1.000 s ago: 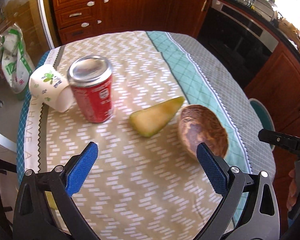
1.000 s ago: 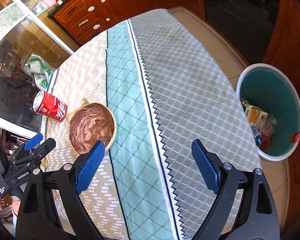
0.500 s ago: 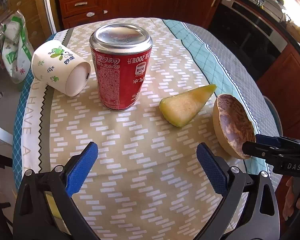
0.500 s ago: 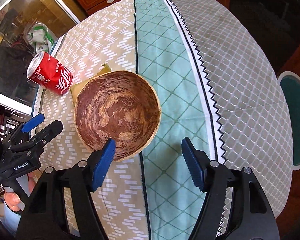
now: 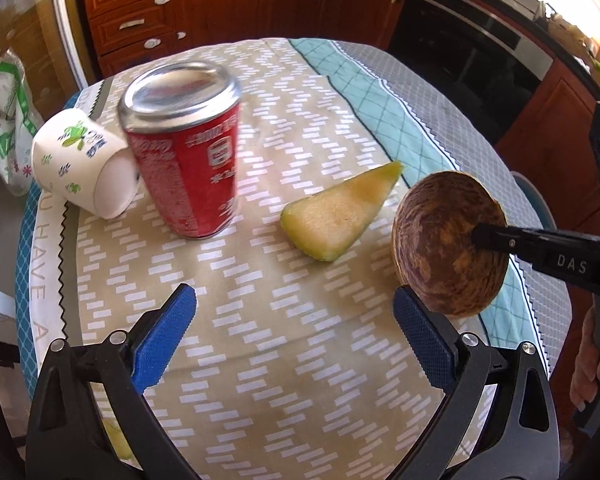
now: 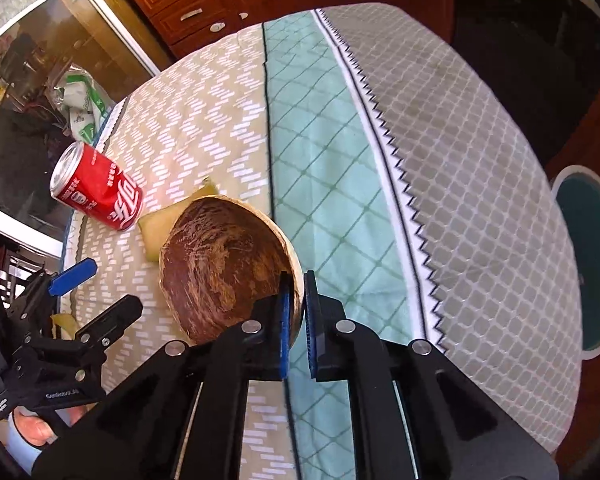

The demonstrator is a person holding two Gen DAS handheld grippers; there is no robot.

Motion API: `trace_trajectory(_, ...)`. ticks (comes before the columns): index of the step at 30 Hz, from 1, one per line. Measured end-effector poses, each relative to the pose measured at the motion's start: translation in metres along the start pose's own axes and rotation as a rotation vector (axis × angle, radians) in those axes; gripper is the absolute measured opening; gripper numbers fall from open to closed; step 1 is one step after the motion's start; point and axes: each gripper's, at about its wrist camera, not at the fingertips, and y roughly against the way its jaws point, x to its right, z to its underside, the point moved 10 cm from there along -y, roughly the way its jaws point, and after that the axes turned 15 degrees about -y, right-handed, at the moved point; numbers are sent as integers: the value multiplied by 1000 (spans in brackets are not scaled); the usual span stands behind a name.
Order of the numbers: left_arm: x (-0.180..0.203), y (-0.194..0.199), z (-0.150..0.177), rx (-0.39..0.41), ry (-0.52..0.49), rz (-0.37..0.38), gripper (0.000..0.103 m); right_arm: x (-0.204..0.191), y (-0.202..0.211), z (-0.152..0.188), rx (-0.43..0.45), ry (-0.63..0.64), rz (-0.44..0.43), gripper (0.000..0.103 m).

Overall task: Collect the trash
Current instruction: 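Grasp the rim of the wooden bowl with the right tool, then lift the bowl with the right tool while the left tool approaches the melon rind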

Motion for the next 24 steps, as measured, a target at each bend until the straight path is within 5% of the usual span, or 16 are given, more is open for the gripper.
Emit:
trace_trajectory(8, 43, -15, -40, -4, -345, -89, 99, 68, 18, -22, 50, -136, 49, 7)
trace_trajectory(24, 56, -56, -51, -107, -385, 20, 99, 83, 20, -18, 41, -154, 9, 7)
